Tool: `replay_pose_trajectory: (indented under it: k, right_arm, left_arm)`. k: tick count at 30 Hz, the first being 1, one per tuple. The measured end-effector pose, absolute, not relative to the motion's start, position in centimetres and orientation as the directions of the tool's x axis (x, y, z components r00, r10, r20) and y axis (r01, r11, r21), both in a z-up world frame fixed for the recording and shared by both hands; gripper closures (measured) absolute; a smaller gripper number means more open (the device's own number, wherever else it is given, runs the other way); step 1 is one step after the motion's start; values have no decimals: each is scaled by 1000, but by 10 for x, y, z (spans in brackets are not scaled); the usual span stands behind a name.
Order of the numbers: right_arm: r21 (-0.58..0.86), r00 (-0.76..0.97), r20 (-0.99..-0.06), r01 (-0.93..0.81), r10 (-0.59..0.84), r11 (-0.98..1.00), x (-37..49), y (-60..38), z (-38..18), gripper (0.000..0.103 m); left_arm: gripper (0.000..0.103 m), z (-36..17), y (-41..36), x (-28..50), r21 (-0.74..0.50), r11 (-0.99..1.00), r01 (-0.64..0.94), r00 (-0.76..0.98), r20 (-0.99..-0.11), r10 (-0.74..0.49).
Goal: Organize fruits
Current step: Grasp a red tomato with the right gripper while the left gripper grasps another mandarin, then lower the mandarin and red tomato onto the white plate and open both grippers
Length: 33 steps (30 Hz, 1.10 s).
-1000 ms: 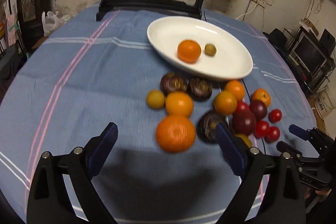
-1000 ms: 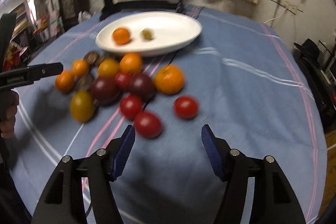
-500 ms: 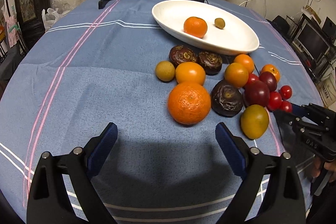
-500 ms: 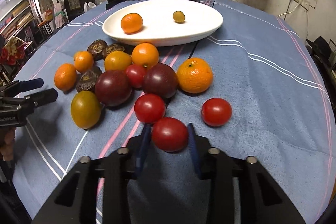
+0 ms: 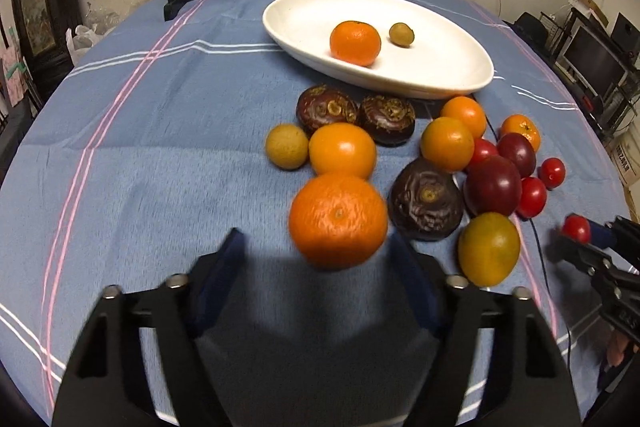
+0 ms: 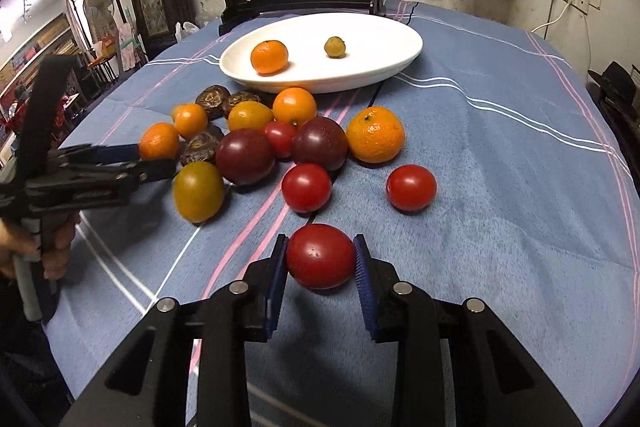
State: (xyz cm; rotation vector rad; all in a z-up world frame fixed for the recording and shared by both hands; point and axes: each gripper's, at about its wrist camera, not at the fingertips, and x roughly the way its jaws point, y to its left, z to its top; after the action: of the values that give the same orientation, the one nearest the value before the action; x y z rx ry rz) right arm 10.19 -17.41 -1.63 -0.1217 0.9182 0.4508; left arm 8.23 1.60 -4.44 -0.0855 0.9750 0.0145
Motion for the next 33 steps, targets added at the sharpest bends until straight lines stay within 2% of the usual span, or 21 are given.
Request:
replay_pose_trajectory:
  k: [1, 2, 7, 12, 18, 22, 26, 33]
  right_arm:
    - [90, 523, -788, -426, 326, 900, 101, -175, -15, 71]
    - [89, 525, -786, -426, 326, 901, 99, -175, -14, 71]
    - [77, 555, -761, -436, 336, 896, 96, -176, 4, 71]
    - [43, 613, -707, -461, 353, 886, 109, -168, 36, 71]
    - [2, 677, -652, -447, 340, 894, 153, -143, 60, 70]
    - [2, 649, -690, -441, 321, 897, 195, -122, 50, 70]
    - [-39, 620, -737, -437, 269, 899, 227, -106, 30, 70]
    - [-34, 569, -785, -434, 245, 900, 251, -95, 4, 70]
  left_arm:
    - [48, -43, 16, 85, -71, 997, -41, 563, -826, -35]
    - [60, -41, 14, 86, -93, 996, -17, 560, -825, -67]
    - [60, -28, 4, 82, -81, 995, 59, 564, -819, -100]
    - [60, 9, 4, 90, -118, 988, 100, 622, -767, -155]
    - [60, 35, 4, 138, -118, 991, 59, 665, -736, -127]
    - [60, 39, 12, 181, -147, 989, 19, 661, -740, -123]
    - [60, 34, 22, 222, -123, 992, -40, 656, -752, -67]
    - [60, 0, 33, 273, -111, 989, -101, 587, -809, -31]
